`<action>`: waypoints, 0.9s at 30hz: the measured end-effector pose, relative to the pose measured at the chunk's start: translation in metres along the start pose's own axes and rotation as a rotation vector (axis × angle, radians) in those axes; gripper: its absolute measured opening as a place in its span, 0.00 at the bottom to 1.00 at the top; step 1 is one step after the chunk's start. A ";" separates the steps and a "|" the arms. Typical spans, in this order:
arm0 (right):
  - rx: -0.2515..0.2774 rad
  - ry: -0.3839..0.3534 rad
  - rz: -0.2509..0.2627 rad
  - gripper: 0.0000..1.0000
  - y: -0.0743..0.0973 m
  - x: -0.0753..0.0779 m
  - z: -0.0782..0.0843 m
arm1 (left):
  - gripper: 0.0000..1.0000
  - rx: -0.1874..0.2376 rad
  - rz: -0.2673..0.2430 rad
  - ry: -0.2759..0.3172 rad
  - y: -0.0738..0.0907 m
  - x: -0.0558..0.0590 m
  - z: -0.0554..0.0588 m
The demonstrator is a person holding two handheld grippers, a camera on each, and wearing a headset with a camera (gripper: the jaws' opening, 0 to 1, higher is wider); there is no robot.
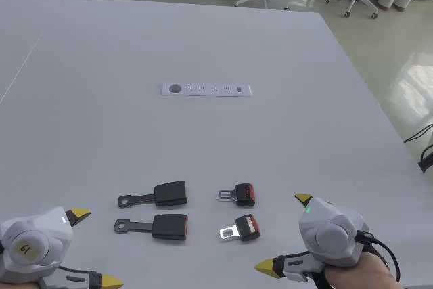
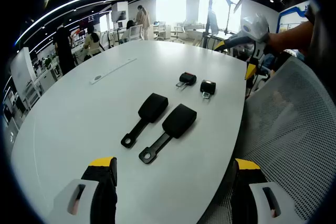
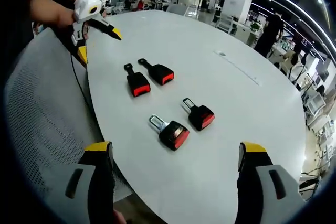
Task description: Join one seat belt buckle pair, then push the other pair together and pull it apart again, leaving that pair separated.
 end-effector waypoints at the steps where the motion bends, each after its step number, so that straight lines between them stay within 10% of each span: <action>1: 0.000 -0.001 0.000 0.99 0.000 0.000 0.000 | 0.87 0.000 0.001 0.002 0.000 0.000 -0.001; 27: -0.015 0.015 0.000 0.98 0.003 0.000 -0.002 | 0.89 -0.008 0.020 -0.004 0.003 0.008 -0.003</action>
Point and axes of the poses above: the centre of the closed fingertips' face, and the gripper's own axes: y roughly backward along the fingers, x roughly to its right, z roughly out of its underside, the point moved 2 cm from there along y, roughly backward along the fingers, and after that the axes turned 3 degrees about -x, right-handed, at the moved point
